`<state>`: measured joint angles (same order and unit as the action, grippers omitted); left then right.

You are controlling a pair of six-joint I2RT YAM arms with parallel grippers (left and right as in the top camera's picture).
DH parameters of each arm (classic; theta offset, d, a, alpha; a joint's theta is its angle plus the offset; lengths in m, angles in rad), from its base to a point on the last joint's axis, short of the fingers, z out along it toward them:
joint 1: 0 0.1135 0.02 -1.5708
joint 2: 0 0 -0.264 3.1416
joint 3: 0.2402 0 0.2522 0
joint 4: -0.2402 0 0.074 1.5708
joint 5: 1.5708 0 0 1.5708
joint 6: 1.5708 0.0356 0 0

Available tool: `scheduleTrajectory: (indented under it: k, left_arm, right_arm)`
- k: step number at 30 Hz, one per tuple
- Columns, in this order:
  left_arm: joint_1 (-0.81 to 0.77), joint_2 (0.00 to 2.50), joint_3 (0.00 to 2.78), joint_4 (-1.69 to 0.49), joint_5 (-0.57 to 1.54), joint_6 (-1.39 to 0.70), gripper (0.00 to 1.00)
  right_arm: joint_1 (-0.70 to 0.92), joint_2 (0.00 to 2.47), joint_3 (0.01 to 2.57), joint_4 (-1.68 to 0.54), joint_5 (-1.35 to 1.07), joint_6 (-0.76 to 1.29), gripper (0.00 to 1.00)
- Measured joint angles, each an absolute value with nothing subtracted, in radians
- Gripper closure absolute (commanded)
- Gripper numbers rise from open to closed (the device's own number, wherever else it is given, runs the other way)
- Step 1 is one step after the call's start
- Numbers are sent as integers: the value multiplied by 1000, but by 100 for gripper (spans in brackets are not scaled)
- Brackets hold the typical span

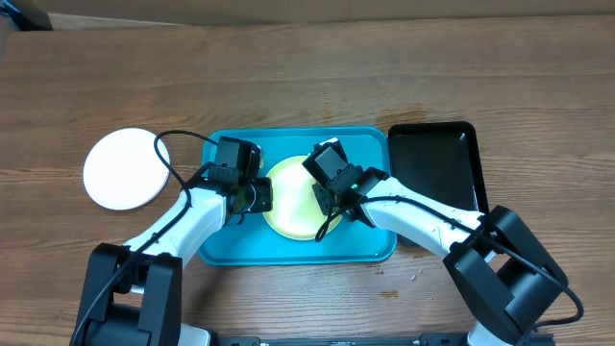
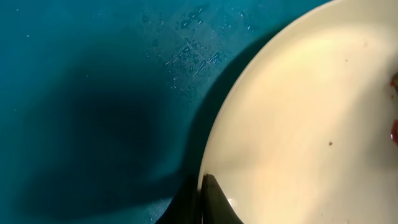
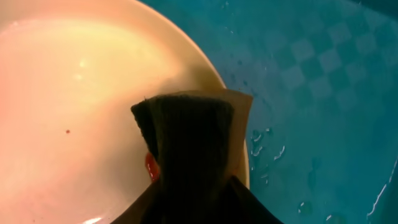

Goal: Clean dirty plates on tray and stack at the side
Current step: 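Scrub the yellow plate held by the left gripper with the sponge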

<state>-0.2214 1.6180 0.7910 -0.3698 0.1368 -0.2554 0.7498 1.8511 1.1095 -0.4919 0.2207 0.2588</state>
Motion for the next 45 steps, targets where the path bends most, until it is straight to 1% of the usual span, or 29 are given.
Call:
scheduleTrajectory:
  k: [5, 9, 14, 29, 33, 37, 45]
  left_arm:
    - [-221, 1618, 791, -370, 139, -255, 96]
    - [-221, 1618, 791, -370, 139, -255, 96]
    - [-221, 1618, 791, -370, 139, -255, 96]
    - [-221, 1618, 791, -369, 136, -255, 96]
    - [-221, 1618, 791, -368, 135, -255, 96]
    - [-221, 1618, 791, -367, 136, -255, 96]
    - [-221, 1618, 791, -371, 136, -254, 96]
  right_arm:
    - [750, 1851, 1087, -456, 214, 260, 88]
    - [750, 1851, 1055, -403, 214, 272, 93]
    - [749, 1851, 1037, -356, 192, 314, 96]
    - [747, 1851, 1031, -310, 53, 398, 96]
    - [743, 1853, 1027, -261, -56, 411, 96]
    - [708, 1862, 1072, -304, -202, 415, 96]
    - [493, 1820, 1306, -435, -618, 409, 96]
